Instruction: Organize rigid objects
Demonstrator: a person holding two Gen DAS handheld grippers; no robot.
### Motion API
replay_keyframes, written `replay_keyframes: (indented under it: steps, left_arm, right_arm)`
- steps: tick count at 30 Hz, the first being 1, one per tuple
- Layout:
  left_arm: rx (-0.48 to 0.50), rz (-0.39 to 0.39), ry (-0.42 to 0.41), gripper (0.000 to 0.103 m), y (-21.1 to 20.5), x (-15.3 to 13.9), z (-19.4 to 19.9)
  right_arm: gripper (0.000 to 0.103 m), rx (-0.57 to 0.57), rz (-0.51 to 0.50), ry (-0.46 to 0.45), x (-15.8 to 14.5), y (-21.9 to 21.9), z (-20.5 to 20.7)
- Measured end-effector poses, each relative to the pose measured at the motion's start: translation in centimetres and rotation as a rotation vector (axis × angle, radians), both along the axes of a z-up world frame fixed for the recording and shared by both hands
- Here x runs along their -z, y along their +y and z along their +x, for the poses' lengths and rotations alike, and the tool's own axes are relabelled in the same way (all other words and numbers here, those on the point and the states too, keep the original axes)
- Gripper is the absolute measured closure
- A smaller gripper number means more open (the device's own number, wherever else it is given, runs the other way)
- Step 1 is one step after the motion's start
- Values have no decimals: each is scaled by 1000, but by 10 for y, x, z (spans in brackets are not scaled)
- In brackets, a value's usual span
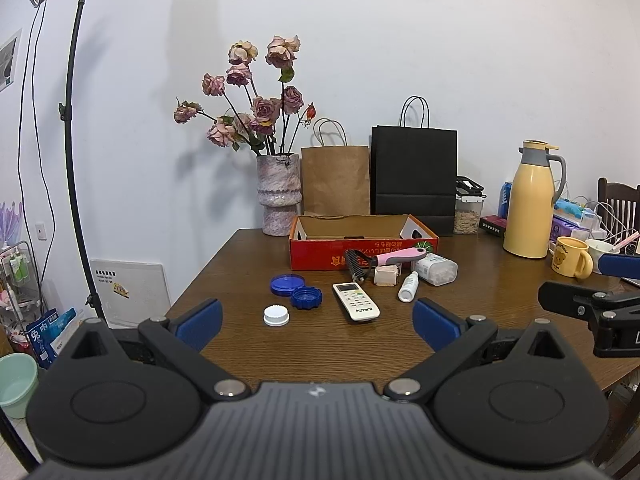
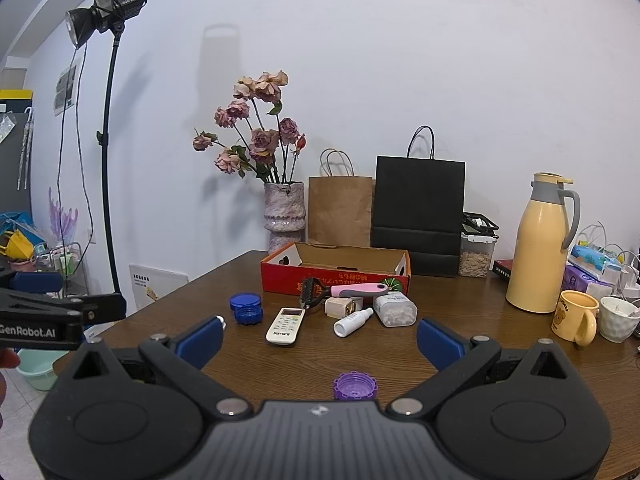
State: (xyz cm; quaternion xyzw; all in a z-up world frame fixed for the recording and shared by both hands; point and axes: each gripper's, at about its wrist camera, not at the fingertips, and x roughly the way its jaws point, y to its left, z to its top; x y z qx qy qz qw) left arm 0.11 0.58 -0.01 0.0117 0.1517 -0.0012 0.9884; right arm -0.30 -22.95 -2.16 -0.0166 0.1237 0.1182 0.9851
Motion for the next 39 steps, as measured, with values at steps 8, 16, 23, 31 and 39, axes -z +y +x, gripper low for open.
replay_keyframes:
  steps: [8,16,23,31,39]
  left_arm:
    - [-1,0,0,0,0,0,0]
    - [-1,1,-1,0,0,0,0]
    - [0,0,-2,0,0,0,0]
    - [0,0,-2,0,0,-1,0]
    - [-1,0,-4,0,-1,1,-1]
  right_arm:
    - [0,0,0,-1,-1,1,-1]
    - [0,0,-1,-2,-2,2,-2]
    - [0,0,-2,-3,-1,2,-3]
    - [0,0,-2,-4,0,3,-3]
    - [0,0,-3,-5,-2,2,-5]
